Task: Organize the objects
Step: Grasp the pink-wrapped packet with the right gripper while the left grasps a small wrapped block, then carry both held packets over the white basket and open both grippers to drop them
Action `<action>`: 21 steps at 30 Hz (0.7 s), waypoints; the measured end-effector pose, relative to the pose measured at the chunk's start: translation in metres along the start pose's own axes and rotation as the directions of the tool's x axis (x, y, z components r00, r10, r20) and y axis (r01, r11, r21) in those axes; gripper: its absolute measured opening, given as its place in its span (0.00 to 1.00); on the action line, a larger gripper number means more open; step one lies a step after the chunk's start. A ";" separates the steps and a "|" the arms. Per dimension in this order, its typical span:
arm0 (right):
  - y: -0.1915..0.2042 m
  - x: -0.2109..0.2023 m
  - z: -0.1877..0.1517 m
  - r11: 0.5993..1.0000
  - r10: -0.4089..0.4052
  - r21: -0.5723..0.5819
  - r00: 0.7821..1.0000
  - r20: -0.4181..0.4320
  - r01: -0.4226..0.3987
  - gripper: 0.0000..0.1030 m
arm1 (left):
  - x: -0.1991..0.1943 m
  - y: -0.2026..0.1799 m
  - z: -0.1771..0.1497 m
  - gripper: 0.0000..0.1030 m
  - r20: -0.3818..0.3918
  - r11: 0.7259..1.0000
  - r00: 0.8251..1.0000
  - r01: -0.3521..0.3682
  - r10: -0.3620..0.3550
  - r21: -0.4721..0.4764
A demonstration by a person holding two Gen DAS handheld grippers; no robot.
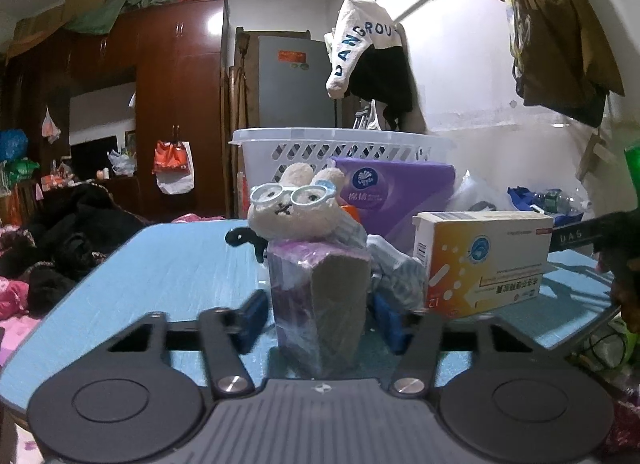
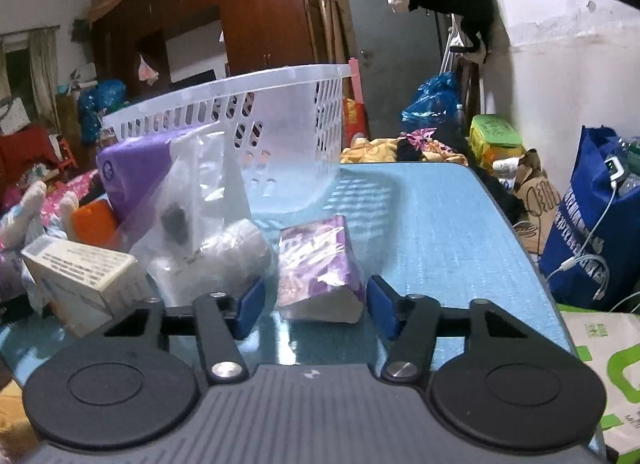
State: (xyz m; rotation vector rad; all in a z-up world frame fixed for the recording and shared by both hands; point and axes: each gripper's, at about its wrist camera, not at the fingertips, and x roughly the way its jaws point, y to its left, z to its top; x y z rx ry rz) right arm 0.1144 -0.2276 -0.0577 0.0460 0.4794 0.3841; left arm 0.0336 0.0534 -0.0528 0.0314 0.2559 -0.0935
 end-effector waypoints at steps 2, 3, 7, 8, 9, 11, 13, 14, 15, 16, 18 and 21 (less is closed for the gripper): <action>-0.001 -0.003 -0.002 1.000 0.009 0.004 1.000 0.008 -0.009 0.49 | -0.002 0.003 -0.002 0.47 0.019 1.000 1.000 -0.010 0.010 -0.005; -0.004 -0.002 0.000 1.000 0.014 0.007 1.000 0.012 -0.014 0.48 | -0.004 0.004 -0.004 0.47 0.031 1.000 0.999 -0.016 0.017 -0.009; -0.012 -0.010 -0.001 0.999 0.010 0.035 0.998 0.066 -0.012 0.47 | -0.012 0.007 -0.004 0.46 0.075 1.000 0.997 -0.021 0.022 -0.017; -0.014 -0.013 -0.002 0.999 0.006 0.043 0.997 0.077 -0.009 0.47 | -0.016 0.008 -0.004 0.46 0.089 1.000 0.996 -0.022 0.023 -0.019; -0.017 -0.016 -0.004 0.998 0.006 0.056 0.996 0.086 -0.011 0.47 | -0.020 0.009 -0.002 0.45 0.104 1.000 0.994 -0.022 0.024 -0.019; -0.024 -0.022 -0.006 0.997 0.008 0.079 0.995 0.101 -0.016 0.47 | -0.028 0.012 0.002 0.43 0.132 0.999 0.991 -0.019 0.023 -0.032; -0.028 -0.026 -0.005 0.996 0.006 0.092 0.993 0.115 -0.016 0.47 | -0.034 0.015 0.008 0.41 0.150 0.999 0.988 -0.019 0.024 -0.040; -0.029 -0.028 -0.004 0.995 0.005 0.096 0.993 0.120 -0.016 0.47 | -0.036 0.016 0.011 0.41 0.156 0.999 0.987 -0.021 0.027 -0.040; -0.030 -0.029 -0.002 0.995 0.004 0.097 0.992 0.126 -0.016 0.47 | -0.035 0.017 0.014 0.41 0.157 0.999 0.987 -0.020 0.027 -0.042; -0.030 -0.029 0.000 0.995 0.003 0.097 0.992 0.130 -0.016 0.47 | -0.034 0.019 0.016 0.41 0.154 0.999 0.988 -0.016 0.023 -0.047; -0.030 -0.029 0.002 0.995 0.004 0.094 0.991 0.135 -0.017 0.47 | -0.028 0.021 0.016 0.41 0.137 0.999 0.990 -0.020 0.026 -0.046; -0.029 -0.028 0.004 0.995 0.010 0.092 0.990 0.139 -0.023 0.47 | -0.025 0.025 0.014 0.41 0.127 0.998 0.992 -0.017 0.025 -0.062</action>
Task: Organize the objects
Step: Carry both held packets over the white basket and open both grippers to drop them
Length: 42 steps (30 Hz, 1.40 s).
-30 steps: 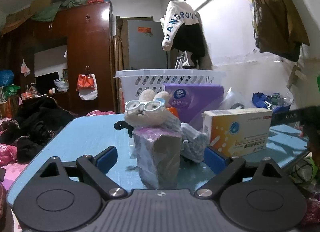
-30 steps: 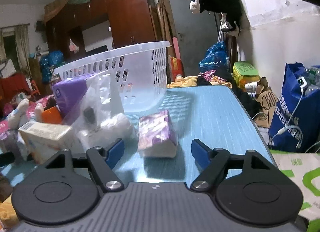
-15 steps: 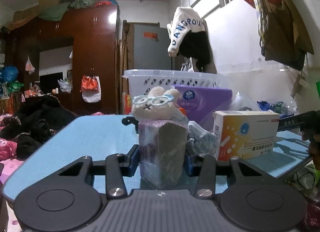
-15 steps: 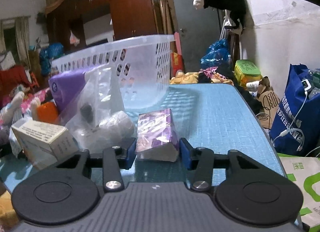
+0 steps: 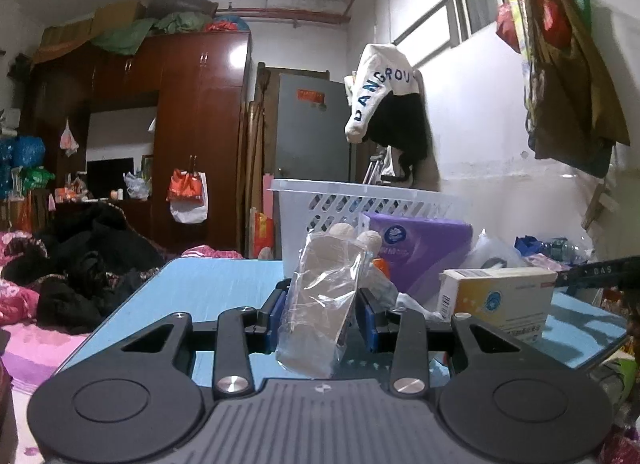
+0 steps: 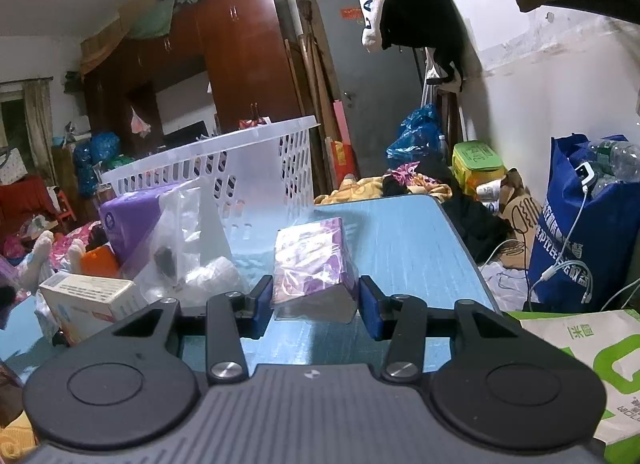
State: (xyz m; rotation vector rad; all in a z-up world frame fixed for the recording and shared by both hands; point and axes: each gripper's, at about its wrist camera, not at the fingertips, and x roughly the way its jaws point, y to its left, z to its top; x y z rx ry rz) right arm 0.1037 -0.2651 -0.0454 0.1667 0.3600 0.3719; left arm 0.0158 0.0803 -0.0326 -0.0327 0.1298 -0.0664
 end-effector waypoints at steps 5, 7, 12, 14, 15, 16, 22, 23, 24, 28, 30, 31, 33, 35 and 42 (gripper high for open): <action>0.007 -0.006 0.007 1.000 0.020 -0.016 0.999 0.026 -0.020 0.46 | -0.012 0.008 0.019 0.41 0.064 1.000 0.998 -0.006 0.007 -0.019; 0.012 -0.009 0.017 0.999 0.027 -0.031 0.999 0.047 -0.026 0.46 | -0.012 0.014 0.031 0.41 0.078 0.999 0.997 0.001 0.002 -0.043; 0.030 -0.006 0.055 0.995 0.055 -0.085 0.995 0.082 -0.048 0.46 | 0.019 0.018 0.075 0.41 0.059 0.999 0.998 0.026 -0.024 -0.040; 0.040 0.002 0.074 0.992 0.062 -0.115 0.994 0.091 -0.052 0.46 | 0.043 0.018 0.096 0.41 0.023 0.998 0.999 0.044 -0.043 -0.051; 0.047 0.009 0.087 0.990 0.071 -0.125 0.993 0.091 -0.060 0.46 | 0.059 0.016 0.109 0.41 0.002 0.998 0.999 0.052 -0.052 -0.046; 0.052 0.017 0.096 0.989 0.079 -0.133 0.993 0.085 -0.068 0.46 | 0.073 0.014 0.118 0.41 -0.011 0.998 0.999 0.053 -0.053 -0.040; 0.084 0.085 0.137 0.978 0.061 -0.204 0.998 0.033 -0.053 0.46 | 0.171 -0.008 0.158 0.41 -0.179 0.999 0.983 0.050 -0.051 -0.011; 0.086 0.096 0.139 0.977 0.051 -0.209 0.999 0.019 -0.045 0.46 | 0.187 -0.012 0.161 0.41 -0.209 0.999 0.977 0.043 -0.043 -0.004; 0.088 0.108 0.141 0.974 0.031 -0.223 1.000 0.003 -0.030 0.46 | 0.199 -0.013 0.161 0.41 -0.227 0.999 0.973 0.036 -0.035 0.000; 0.084 0.139 0.134 0.974 -0.018 -0.225 0.999 -0.050 0.006 0.46 | 0.237 -0.009 0.159 0.41 -0.295 1.000 0.955 0.014 -0.020 -0.022; 0.080 0.146 0.133 0.979 -0.007 -0.205 0.998 -0.058 -0.006 0.46 | 0.247 -0.003 0.155 0.41 -0.314 0.999 0.949 0.020 -0.035 -0.050; 0.078 0.147 0.132 0.981 0.003 -0.196 0.998 -0.060 -0.015 0.46 | 0.251 -0.001 0.152 0.42 -0.324 0.998 0.945 0.028 -0.046 -0.060; 0.078 0.148 0.129 0.979 0.012 -0.201 0.997 -0.070 -0.026 0.48 | 0.253 -0.001 0.144 0.45 -0.334 0.997 0.940 0.053 -0.070 -0.061; 0.079 0.143 0.128 0.979 0.003 -0.206 0.999 -0.050 -0.014 0.54 | 0.257 -0.003 0.138 0.73 -0.340 0.996 0.937 0.068 -0.082 -0.053; 0.074 0.088 0.131 0.984 0.068 -0.165 0.997 0.045 -0.060 1.00 | 0.206 0.009 0.144 0.97 -0.232 0.994 0.968 0.078 -0.094 -0.077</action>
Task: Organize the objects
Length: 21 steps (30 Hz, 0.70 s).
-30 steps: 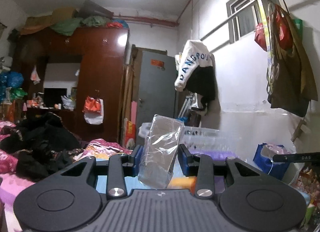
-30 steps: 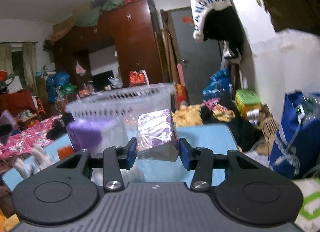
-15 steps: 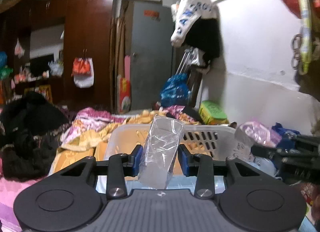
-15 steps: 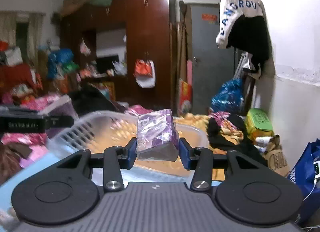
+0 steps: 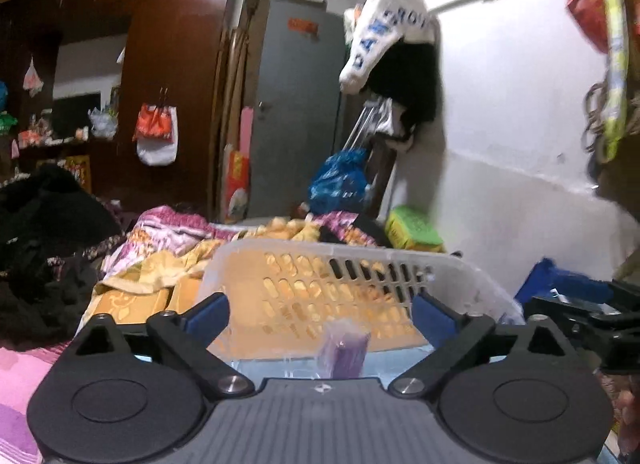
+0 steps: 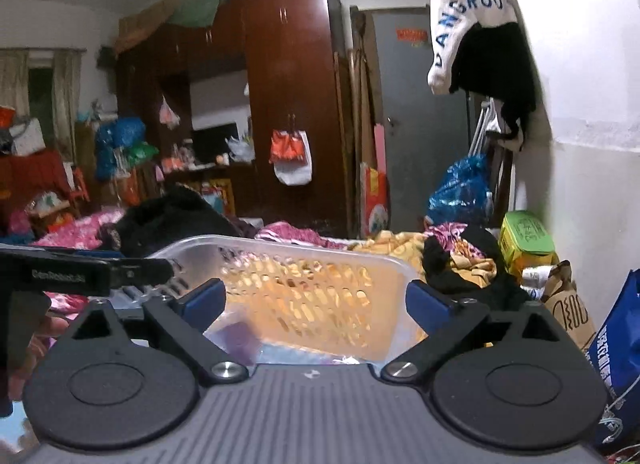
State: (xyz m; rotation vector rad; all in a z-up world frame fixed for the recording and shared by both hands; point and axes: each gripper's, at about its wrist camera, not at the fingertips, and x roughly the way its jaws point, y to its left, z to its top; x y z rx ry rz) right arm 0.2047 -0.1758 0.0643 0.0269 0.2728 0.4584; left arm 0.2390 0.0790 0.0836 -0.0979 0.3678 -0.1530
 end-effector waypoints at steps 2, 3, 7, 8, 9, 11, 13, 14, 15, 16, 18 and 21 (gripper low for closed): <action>-0.004 -0.029 -0.012 0.999 0.039 0.010 0.999 0.028 -0.039 1.00 | -0.030 -0.003 -0.013 0.97 0.040 0.999 0.999 0.035 -0.037 0.034; -0.006 -0.039 -0.016 0.998 0.058 0.017 0.998 0.039 -0.059 1.00 | -0.047 -0.006 -0.023 0.97 0.048 0.998 0.998 0.040 -0.042 0.055; -0.018 -0.095 -0.059 0.995 0.080 0.056 0.994 0.073 -0.085 1.00 | -0.108 -0.018 -0.078 0.97 0.095 0.989 0.990 0.090 -0.101 0.116; -0.020 -0.109 -0.074 0.994 0.084 0.069 0.993 0.082 -0.089 1.00 | -0.121 -0.022 -0.092 0.97 0.103 0.987 0.987 0.108 -0.121 0.117; -0.021 -0.117 -0.083 0.992 0.083 0.083 0.992 0.095 -0.091 1.00 | -0.134 -0.025 -0.108 0.97 0.113 0.983 0.983 0.133 -0.147 0.124; -0.021 -0.130 -0.107 0.990 0.097 0.097 0.991 0.089 -0.106 1.00 | -0.151 -0.031 -0.133 0.97 0.134 0.979 0.977 0.146 -0.165 0.139; -0.021 -0.130 -0.121 0.986 0.113 0.112 0.990 0.081 -0.122 1.00 | -0.159 -0.041 -0.150 0.95 0.136 0.972 0.975 0.150 -0.176 0.181; -0.019 -0.127 -0.125 0.985 0.132 0.104 0.989 0.067 -0.138 1.00 | -0.160 -0.048 -0.158 0.95 0.136 0.964 0.974 0.150 -0.183 0.218; -0.015 -0.119 -0.127 0.986 0.145 0.072 0.988 0.047 -0.148 0.99 | -0.155 -0.053 -0.159 0.94 0.130 0.960 0.975 0.145 -0.179 0.238; -0.010 -0.114 -0.130 0.990 0.131 0.041 0.991 0.037 -0.132 0.97 | -0.154 -0.055 -0.164 0.90 0.123 0.959 0.976 0.146 -0.179 0.241; -0.004 -0.105 -0.133 0.990 0.136 0.020 0.990 0.026 -0.137 0.82 | -0.146 -0.054 -0.170 0.85 0.096 0.959 0.977 0.164 -0.191 0.232; 0.000 -0.090 -0.133 0.972 0.234 0.035 0.972 -0.001 -0.234 0.76 | -0.136 -0.055 -0.180 0.80 0.049 0.955 0.977 0.191 -0.208 0.229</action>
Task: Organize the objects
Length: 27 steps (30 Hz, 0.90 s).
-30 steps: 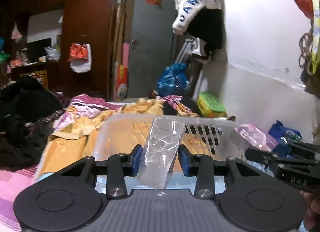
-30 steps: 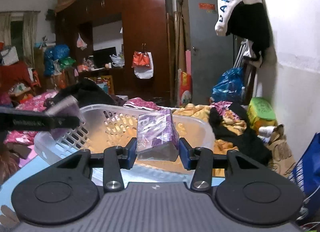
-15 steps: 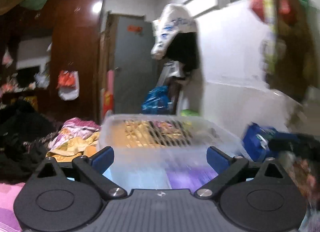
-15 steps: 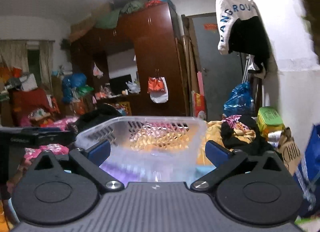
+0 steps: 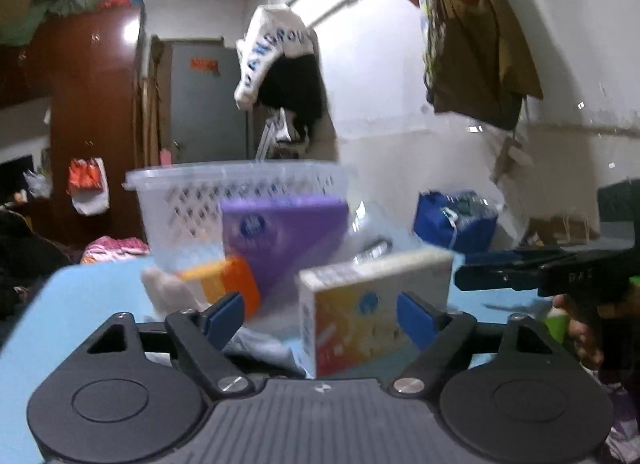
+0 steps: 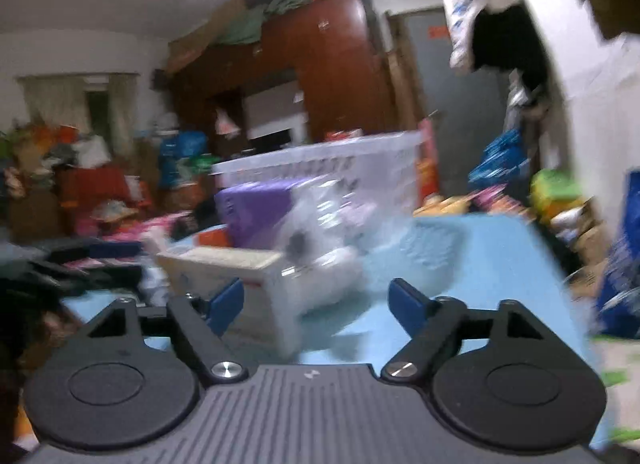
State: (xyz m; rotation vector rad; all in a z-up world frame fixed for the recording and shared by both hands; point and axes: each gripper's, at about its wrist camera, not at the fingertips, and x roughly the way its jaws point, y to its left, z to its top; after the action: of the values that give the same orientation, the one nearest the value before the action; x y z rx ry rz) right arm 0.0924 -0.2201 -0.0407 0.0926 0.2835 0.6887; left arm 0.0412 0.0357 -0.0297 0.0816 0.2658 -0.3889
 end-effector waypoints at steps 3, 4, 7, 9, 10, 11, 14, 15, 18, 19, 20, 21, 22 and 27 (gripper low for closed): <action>0.006 0.014 0.000 0.999 -0.016 -0.044 1.000 -0.021 0.015 0.72 | 0.004 -0.007 -0.004 0.77 0.010 1.000 1.000 0.005 -0.005 0.028; 0.006 0.019 0.001 0.999 -0.005 -0.043 1.000 -0.028 0.004 0.69 | 0.007 -0.008 -0.003 0.73 0.010 0.999 1.000 0.015 -0.015 0.032; 0.006 0.020 -0.002 0.999 0.004 -0.049 0.999 -0.035 -0.006 0.62 | 0.013 -0.008 -0.010 0.66 -0.008 0.999 1.000 0.022 -0.022 0.036; 0.006 0.018 -0.004 0.998 -0.001 -0.056 0.999 -0.032 0.000 0.59 | 0.017 -0.006 -0.015 0.61 -0.025 0.999 0.999 0.027 -0.026 0.033; 0.007 0.019 -0.004 0.998 0.003 -0.056 0.999 -0.032 -0.005 0.57 | 0.017 -0.005 -0.016 0.59 -0.028 0.999 0.999 0.032 -0.031 0.032; 0.008 0.016 -0.006 0.998 0.010 -0.056 0.999 -0.032 -0.011 0.52 | 0.019 -0.004 -0.017 0.58 -0.027 0.999 0.999 0.034 -0.033 0.032; 0.009 0.008 -0.017 0.997 0.027 -0.065 0.999 -0.029 -0.029 0.44 | 0.019 -0.002 -0.019 0.56 -0.013 0.999 0.999 0.043 -0.043 0.033; 0.011 0.005 -0.023 0.997 0.034 -0.068 0.999 -0.029 -0.036 0.40 | 0.020 -0.001 -0.020 0.55 -0.010 0.998 0.999 0.047 -0.047 0.030; 0.013 0.004 -0.026 0.996 0.040 -0.079 0.999 -0.026 -0.042 0.34 | 0.021 0.000 -0.021 0.46 -0.010 0.998 0.998 0.056 -0.056 0.025; 0.014 0.004 -0.027 0.996 0.038 -0.084 0.999 -0.025 -0.040 0.34 | 0.021 0.000 -0.021 0.46 -0.009 0.998 0.998 0.058 -0.057 0.021; 0.014 0.003 -0.026 0.995 0.034 -0.089 0.999 -0.025 -0.037 0.33 | 0.021 -0.001 -0.021 0.46 -0.008 0.998 0.998 0.056 -0.056 0.023; 0.015 0.003 -0.027 0.995 0.029 -0.092 0.999 -0.024 -0.031 0.33 | 0.021 -0.002 -0.020 0.45 -0.006 0.998 0.998 0.055 -0.055 0.026; 0.015 0.002 -0.027 0.995 0.021 -0.098 1.000 -0.020 -0.023 0.33 | 0.021 -0.003 -0.021 0.44 -0.003 0.998 0.998 0.055 -0.055 0.025; 0.015 -0.005 -0.025 0.994 0.009 -0.106 1.000 0.005 -0.008 0.32 | 0.016 -0.006 -0.020 0.41 0.025 0.998 0.998 0.055 -0.056 0.027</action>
State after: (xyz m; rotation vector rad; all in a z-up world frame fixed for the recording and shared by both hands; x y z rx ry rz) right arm 0.0725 -0.2114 -0.0604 -0.0059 0.2407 0.7104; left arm 0.0485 0.0272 -0.0538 0.0946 0.2379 -0.4484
